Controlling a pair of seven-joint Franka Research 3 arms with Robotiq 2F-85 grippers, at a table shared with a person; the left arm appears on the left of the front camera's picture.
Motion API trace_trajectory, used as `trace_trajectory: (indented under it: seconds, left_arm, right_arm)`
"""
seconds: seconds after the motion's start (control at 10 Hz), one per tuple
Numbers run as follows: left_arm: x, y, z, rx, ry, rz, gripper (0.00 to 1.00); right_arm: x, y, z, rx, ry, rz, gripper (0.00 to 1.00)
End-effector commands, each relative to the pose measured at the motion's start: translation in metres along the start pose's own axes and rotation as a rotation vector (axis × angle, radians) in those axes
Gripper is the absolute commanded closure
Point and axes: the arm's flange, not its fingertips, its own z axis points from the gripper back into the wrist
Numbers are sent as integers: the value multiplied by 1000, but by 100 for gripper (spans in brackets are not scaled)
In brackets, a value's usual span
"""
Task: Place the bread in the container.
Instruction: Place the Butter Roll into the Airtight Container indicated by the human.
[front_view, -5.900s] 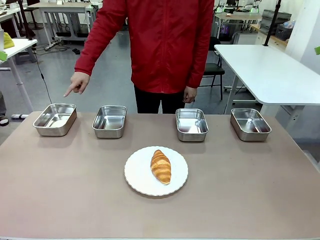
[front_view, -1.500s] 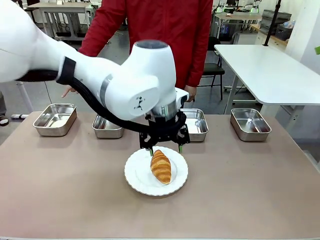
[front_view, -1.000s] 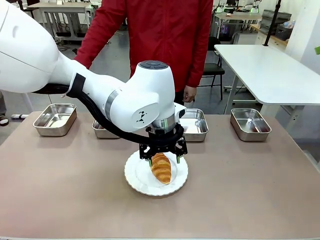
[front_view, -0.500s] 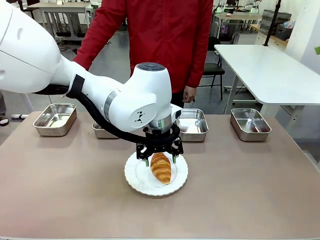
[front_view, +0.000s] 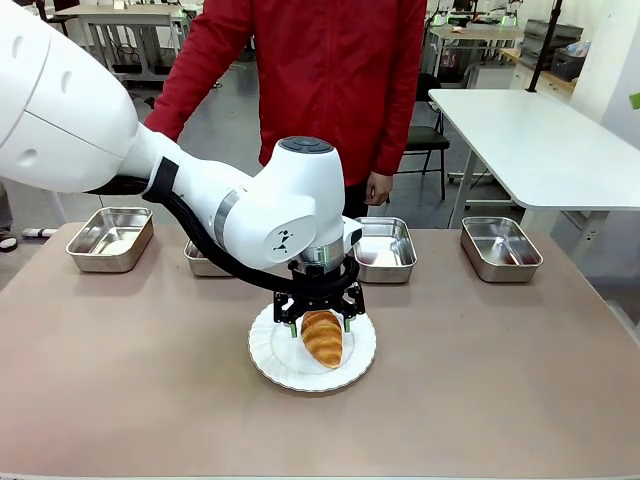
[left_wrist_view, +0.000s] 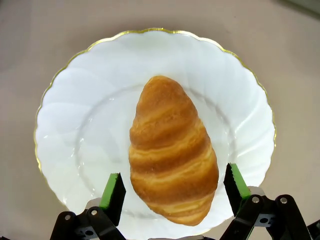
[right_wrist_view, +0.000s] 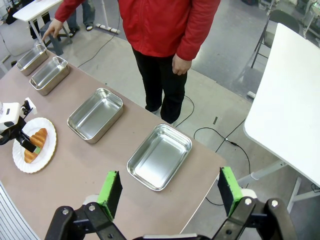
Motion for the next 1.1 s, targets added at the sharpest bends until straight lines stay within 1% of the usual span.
trace_trajectory:
  seconds: [0.0,0.4,0.5,0.6,0.7,0.8,0.9,1.0]
  left_arm:
    - [7,-9,-5,26,-23,-20,0]
    - [10,-14,-12,48,-13,-27,0]
    - [10,-14,-13,61,-5,-22,17]
    - [10,-13,-14,65,-2,-17,19]
    - [10,-13,-14,71,2,-12,36]
    - [10,-11,-14,79,7,-7,38]
    - [10,-12,-14,77,-5,7,55]
    - [11,-10,-14,53,38,-1,55]
  right_arm:
    - [0,1,0,-1,0,1,0]
    - [0,1,0,-1,0,1,0]
    - [0,1,0,-1,0,1,0]
    - [0,1,0,-1,0,1,0]
    - [0,1,0,-1,0,1,0]
    - [0,1,0,-1,0,1,0]
    - [0,1,0,-1,0,1,0]
    - [0,1,0,-1,0,1,0]
